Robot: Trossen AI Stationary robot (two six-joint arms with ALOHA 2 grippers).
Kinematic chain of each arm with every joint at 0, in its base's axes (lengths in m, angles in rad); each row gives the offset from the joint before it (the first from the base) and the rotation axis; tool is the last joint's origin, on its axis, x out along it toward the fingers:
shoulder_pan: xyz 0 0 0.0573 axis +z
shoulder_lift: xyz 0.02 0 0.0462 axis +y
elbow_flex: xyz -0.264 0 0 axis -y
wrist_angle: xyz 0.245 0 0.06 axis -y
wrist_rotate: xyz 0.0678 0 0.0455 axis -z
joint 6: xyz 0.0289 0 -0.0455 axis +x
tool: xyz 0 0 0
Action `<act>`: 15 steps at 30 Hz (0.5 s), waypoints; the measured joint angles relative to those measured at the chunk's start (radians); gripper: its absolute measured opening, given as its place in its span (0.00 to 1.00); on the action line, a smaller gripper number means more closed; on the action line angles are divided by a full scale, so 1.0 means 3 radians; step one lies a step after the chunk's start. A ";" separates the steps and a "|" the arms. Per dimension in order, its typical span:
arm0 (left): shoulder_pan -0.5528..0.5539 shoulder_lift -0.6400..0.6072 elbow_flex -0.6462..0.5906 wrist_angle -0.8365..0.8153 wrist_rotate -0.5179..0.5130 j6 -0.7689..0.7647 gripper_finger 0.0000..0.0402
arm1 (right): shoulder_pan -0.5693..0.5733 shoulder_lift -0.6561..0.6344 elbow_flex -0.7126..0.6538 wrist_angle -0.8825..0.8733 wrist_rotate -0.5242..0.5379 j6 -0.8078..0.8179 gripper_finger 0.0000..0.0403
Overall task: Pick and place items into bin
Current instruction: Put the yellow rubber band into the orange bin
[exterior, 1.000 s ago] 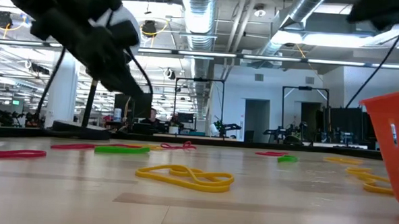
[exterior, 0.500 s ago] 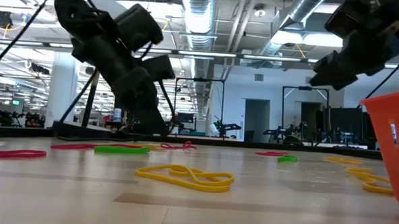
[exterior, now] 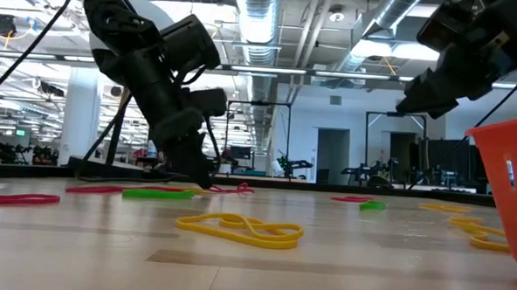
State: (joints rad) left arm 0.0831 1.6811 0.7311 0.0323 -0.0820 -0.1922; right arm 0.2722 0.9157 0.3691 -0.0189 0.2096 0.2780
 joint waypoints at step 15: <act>0.0108 0.0019 0.0000 -0.0131 -0.0022 -0.0227 0.16 | 0.0000 0.0000 0.0000 -0.0019 0.0003 0.0002 0.16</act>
State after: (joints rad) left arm 0.1155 1.6867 0.7311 -0.0070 -0.0887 -0.2604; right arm 0.2722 0.9157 0.3691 -0.0246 0.2104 0.2787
